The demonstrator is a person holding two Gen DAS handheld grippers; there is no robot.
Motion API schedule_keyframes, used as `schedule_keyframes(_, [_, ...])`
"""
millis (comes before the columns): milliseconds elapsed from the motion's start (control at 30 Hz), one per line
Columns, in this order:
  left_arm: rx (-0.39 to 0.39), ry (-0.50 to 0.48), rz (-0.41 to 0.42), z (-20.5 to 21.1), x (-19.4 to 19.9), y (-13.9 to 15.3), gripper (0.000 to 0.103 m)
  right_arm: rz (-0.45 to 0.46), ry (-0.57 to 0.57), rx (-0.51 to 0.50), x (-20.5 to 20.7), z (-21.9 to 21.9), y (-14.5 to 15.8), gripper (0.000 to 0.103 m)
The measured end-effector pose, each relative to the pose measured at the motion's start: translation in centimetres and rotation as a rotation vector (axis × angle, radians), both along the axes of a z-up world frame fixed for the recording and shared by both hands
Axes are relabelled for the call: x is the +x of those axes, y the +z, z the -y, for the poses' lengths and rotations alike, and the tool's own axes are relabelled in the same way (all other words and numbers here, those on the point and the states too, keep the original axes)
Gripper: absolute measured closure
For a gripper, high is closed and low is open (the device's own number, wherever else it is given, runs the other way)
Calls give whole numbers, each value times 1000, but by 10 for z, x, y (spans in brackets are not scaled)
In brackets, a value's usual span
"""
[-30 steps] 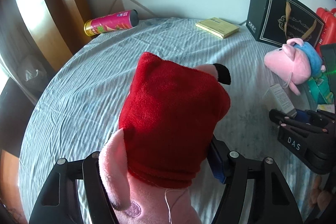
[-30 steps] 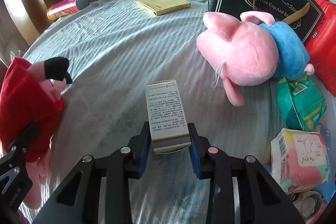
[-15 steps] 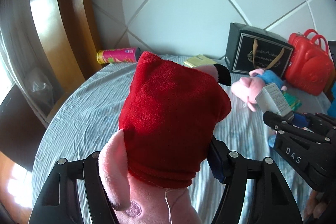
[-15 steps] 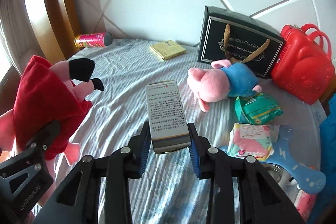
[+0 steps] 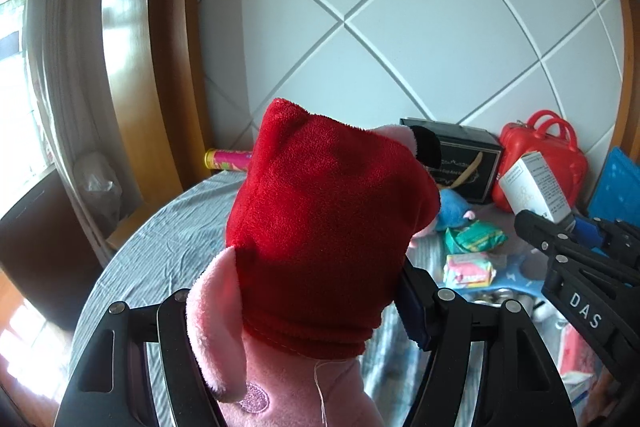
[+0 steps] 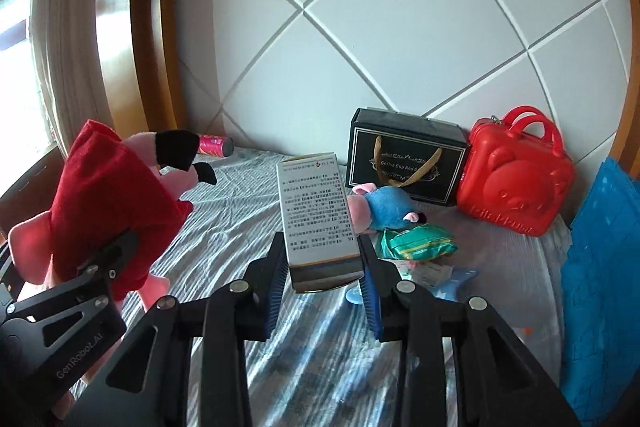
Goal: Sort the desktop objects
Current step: 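Carry the red-dress pig plush and white box with both tools over the bin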
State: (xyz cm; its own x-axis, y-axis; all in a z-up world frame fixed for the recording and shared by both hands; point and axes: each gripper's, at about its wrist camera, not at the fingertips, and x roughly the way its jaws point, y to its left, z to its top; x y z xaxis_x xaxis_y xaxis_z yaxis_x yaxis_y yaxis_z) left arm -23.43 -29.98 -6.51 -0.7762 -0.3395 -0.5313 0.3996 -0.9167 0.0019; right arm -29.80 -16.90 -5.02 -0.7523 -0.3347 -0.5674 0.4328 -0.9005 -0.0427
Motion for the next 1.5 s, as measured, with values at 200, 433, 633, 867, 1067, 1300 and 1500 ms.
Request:
schedule_keyframes(200, [-14,-31,-22,-54,30,14,34,-41,-29,-12,35,-56,19,70])
schedule_keyframes(433, [-21,-200,-77,-108,54,28,34,-69,-197,-29,79,-125,32,70])
schedule_keyframes(633, [9,-343,-110,-161,68,37,34,-98,-355,0,117,-191,46,70])
schedule_keyframes(867, [-37,-482,-211,-258,73,77,34,-163,-525,-36,149,-295,70,70])
schedule_keyframes(1067, [-43,-579,-358,-373,76,124,34,-226,-622,-31,147,-411,83,70])
schedule_keyframes(1300, [3,-682,-376,-506,69,146,33,-257,-704,-8,152,-539,91,70])
schedule_keyframes(1500, [-1,-753,-282,-585,56,118,33,-233,-727,-33,145,-609,80,70])
